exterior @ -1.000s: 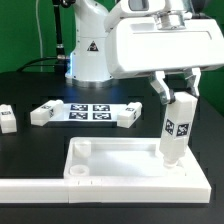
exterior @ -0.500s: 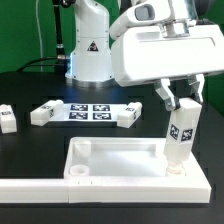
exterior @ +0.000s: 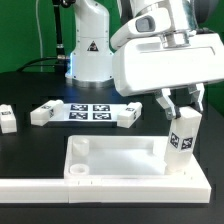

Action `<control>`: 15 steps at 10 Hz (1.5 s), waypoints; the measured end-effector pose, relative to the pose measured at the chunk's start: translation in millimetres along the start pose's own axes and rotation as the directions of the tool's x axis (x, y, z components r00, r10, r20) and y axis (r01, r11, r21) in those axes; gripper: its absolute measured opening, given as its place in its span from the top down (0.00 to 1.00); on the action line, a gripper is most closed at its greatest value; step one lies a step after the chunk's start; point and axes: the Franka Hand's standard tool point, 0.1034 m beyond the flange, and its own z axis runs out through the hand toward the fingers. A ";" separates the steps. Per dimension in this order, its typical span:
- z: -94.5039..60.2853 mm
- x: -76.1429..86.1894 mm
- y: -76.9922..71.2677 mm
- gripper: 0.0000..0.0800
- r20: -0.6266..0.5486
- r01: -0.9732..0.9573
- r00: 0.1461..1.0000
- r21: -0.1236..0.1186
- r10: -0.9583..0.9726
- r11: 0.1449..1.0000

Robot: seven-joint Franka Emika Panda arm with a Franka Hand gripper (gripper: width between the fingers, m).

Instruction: Assemble desk

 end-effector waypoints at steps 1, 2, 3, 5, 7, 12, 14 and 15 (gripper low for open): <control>0.1 0.6 0.4 0.64 -0.008 0.001 1.000 -0.004 -0.001 1.000; 0.0 0.8 0.4 0.64 -0.008 0.001 1.000 -0.004 -0.001 1.000; -0.1 1.0 0.6 0.64 -0.009 0.001 1.000 -0.004 -0.001 1.000; 0.2 0.5 0.5 0.36 -0.008 0.001 1.000 -0.004 -0.001 1.000; 0.2 0.4 0.5 0.22 -0.008 0.001 1.000 -0.004 -0.001 1.000; 0.3 0.3 0.6 0.19 -0.008 0.001 1.000 -0.004 -0.001 1.000; 0.4 0.0 0.4 0.19 -0.004 0.000 1.000 -0.002 0.000 1.000; -2.5 0.8 0.0 0.19 0.055 -0.012 0.998 0.023 0.011 1.000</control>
Offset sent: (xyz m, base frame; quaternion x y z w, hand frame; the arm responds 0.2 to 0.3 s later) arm 0.0000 0.0000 0.0000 0.0000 0.0000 0.0000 1.0000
